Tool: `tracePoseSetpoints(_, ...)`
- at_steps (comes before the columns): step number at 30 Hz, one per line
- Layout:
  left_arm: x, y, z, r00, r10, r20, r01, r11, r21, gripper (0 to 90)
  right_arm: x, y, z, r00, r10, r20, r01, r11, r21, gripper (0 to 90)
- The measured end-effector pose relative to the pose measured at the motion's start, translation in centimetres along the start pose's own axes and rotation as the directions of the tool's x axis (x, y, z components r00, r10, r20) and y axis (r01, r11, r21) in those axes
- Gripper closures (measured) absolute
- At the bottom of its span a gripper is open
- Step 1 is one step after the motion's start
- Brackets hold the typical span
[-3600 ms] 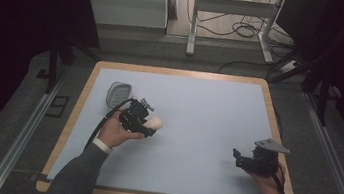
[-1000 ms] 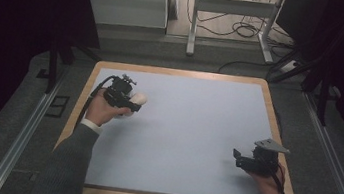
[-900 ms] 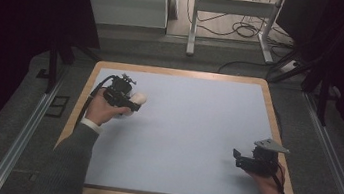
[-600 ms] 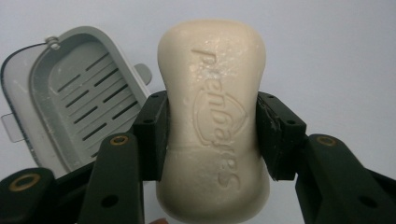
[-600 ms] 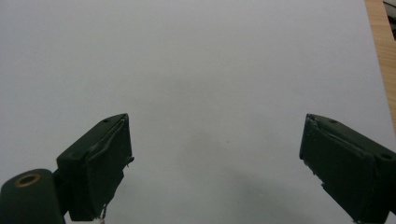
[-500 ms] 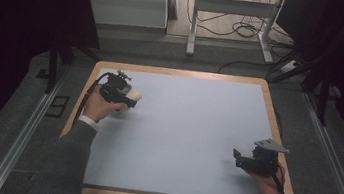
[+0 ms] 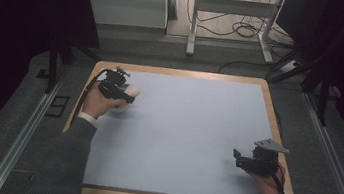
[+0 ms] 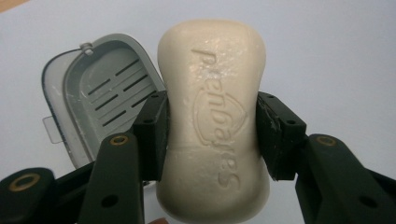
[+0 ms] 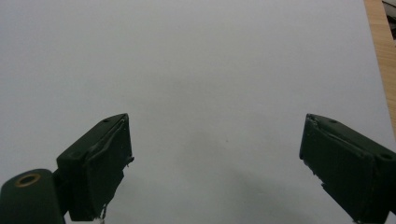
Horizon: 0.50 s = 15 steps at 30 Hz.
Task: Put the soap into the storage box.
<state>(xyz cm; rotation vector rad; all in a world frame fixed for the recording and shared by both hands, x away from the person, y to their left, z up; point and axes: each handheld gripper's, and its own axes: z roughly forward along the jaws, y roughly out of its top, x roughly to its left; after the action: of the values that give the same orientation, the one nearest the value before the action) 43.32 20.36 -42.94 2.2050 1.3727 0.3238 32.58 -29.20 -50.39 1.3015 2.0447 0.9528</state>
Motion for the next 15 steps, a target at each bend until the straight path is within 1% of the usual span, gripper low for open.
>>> tracePoseSetpoints(2,0.3,0.1,0.0,0.9999,-0.012,0.003,0.012,0.9999,-0.005,49.5,0.0,0.0,0.0,1.0,0.0,0.002,0.0,1.0,0.002,9.0)
tracePoseSetpoints(6,0.9,0.1,0.5,0.9995,-0.029,-0.008,0.029,0.9995,0.01,49.5,0.0,0.0,0.0,1.0,0.0,0.002,0.0,1.0,0.003,8.9)
tracePoseSetpoints(8,1.5,0.0,0.7,0.9986,-0.052,-0.008,0.052,0.9986,0.012,49.5,0.0,0.0,0.0,1.0,0.002,0.001,-0.002,1.0,0.003,8.9)
tracePoseSetpoints(9,1.5,0.0,0.7,0.9986,-0.052,-0.008,0.052,0.9986,0.012,49.5,0.0,0.0,0.0,1.0,0.002,0.001,-0.002,1.0,0.003,8.9)
tracePoseSetpoints(10,1.8,0.1,0.8,0.9978,-0.067,-0.003,0.067,0.9978,0.007,49.5,0.0,-0.1,0.0,1.0,0.003,0.002,-0.003,1.0,0.004,8.9)
tracePoseSetpoints(12,2.0,0.1,0.9,0.9978,-0.067,-0.004,0.067,0.9977,0.008,49.5,0.0,-0.1,0.1,1.0,0.003,0.003,-0.003,1.0,0.005,8.9)
tracePoseSetpoints(15,2.5,0.2,1.2,0.9961,-0.087,-0.014,0.087,0.9962,0.008,49.5,0.0,-0.1,0.1,1.0,0.002,0.004,-0.002,1.0,0.006,8.9)
